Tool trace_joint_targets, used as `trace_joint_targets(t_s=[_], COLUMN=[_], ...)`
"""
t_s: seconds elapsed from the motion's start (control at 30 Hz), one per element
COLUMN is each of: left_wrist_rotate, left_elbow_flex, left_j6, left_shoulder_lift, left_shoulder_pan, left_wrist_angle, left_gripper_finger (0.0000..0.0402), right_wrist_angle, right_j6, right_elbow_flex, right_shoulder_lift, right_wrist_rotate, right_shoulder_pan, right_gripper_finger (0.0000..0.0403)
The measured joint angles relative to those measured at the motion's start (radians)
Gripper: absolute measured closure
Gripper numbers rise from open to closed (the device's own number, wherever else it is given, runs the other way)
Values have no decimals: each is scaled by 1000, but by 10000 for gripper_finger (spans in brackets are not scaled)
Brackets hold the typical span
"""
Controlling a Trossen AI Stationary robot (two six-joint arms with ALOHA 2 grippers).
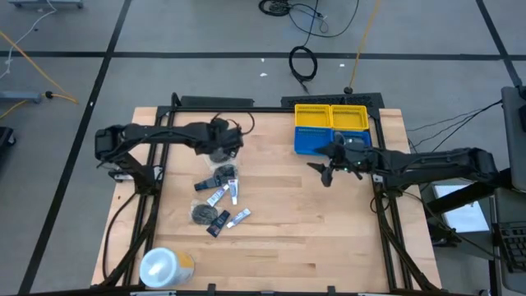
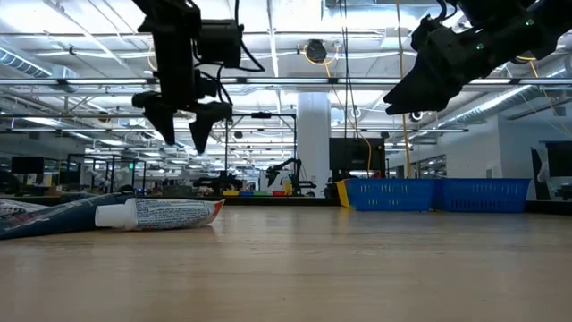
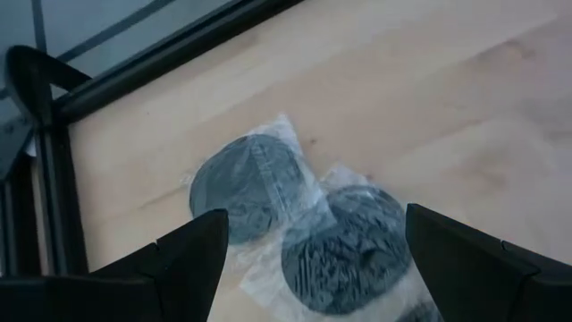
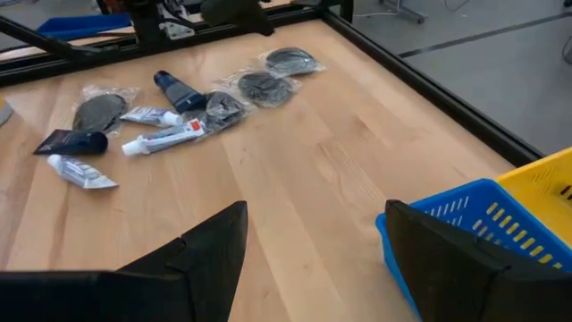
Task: Pick & Place Travel size toiletries
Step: Put the black hairbrush into the right yellow basket
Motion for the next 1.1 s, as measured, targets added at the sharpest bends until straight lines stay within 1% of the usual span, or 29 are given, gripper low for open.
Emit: trace_joint_targets(t_s=[0.1, 0.27, 0.5, 0.6, 0.77, 0.97, 1.03, 1.1], left_wrist_rotate=[6, 50, 49, 70, 72, 62, 62, 64], left_elbow_flex=[0, -1, 0, 0, 6, 12, 11, 11], left_j6=[9, 39, 63, 69, 92, 100, 100, 109], left_shoulder_lift=[26, 91, 192, 238, 300, 322, 323, 324], left_shoulder_pan=[30, 71, 127, 145, 161, 164, 164, 165], left_wrist_angle=[17, 54, 57, 56, 59, 56, 55, 55], left_gripper_finger=[66, 66, 66, 66, 67, 67, 74, 96], right_wrist_angle=[16, 21, 27, 26, 25, 25, 25, 25], right_j6=[0, 0, 0, 0, 0, 0, 0, 0], right_elbow_flex=[0, 0, 0, 0, 0, 0, 0, 0], right_shoulder_lift=[16, 34, 45, 45, 45, 45, 45, 45], right_wrist_rotate=[0, 23, 20, 20, 20, 20, 20, 20], right_shoulder_pan=[5, 5, 5, 5, 5, 5, 5, 5], right_gripper_finger=[147, 147, 147, 148, 151, 151, 151, 151])
